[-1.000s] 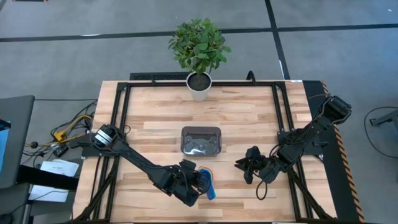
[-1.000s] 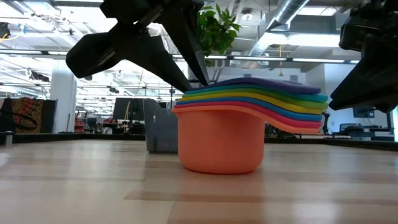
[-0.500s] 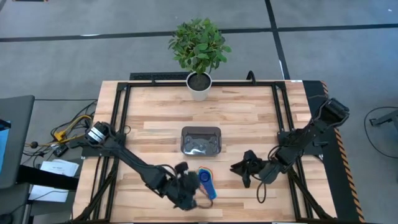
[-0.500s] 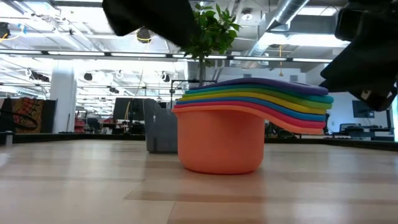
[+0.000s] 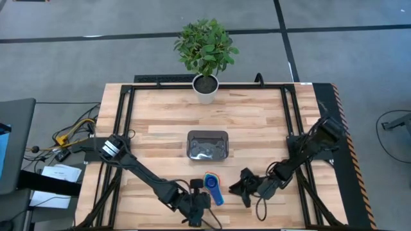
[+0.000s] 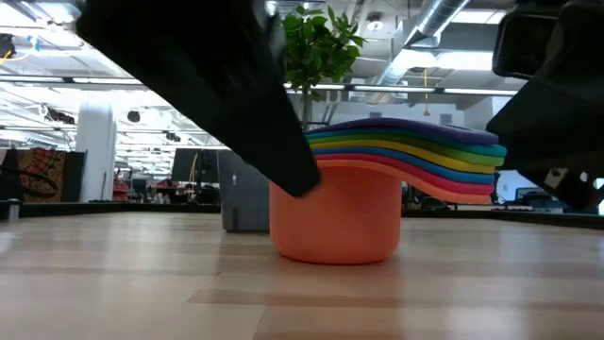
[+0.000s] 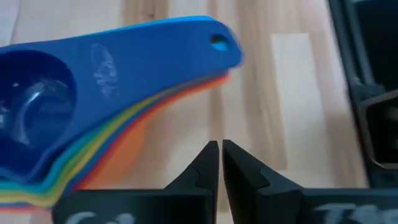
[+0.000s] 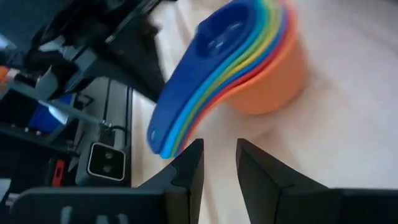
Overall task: Nest measuring cups in basket
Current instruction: Put the nested measuring cups into the black bin
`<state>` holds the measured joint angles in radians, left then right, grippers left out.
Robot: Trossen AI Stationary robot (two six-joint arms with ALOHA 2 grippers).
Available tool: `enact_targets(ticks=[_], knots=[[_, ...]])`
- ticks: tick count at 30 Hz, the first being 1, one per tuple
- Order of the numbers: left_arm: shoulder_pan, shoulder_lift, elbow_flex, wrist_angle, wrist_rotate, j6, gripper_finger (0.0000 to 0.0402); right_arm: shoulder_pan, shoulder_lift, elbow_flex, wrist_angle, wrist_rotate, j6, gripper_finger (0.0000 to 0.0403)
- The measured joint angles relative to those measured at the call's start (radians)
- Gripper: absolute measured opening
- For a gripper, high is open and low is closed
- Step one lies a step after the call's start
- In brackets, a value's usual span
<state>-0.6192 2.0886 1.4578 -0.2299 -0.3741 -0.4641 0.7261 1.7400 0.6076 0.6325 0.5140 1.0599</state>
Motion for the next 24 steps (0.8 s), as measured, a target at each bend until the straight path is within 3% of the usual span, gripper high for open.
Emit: enact_targets(ticks=[8, 24], knots=[[0.035, 0.010, -0.001, 0.053, -0.007, 0.004, 0.0000, -0.013, 0.118, 0.135, -0.003, -0.087, -0.048, 0.0118], [0.061, 0.009, -0.001, 0.114, -0.008, 0.053, 0.0000, -0.016, 0.130, 0.152, -0.003, -0.123, -0.056, 0.0118]])
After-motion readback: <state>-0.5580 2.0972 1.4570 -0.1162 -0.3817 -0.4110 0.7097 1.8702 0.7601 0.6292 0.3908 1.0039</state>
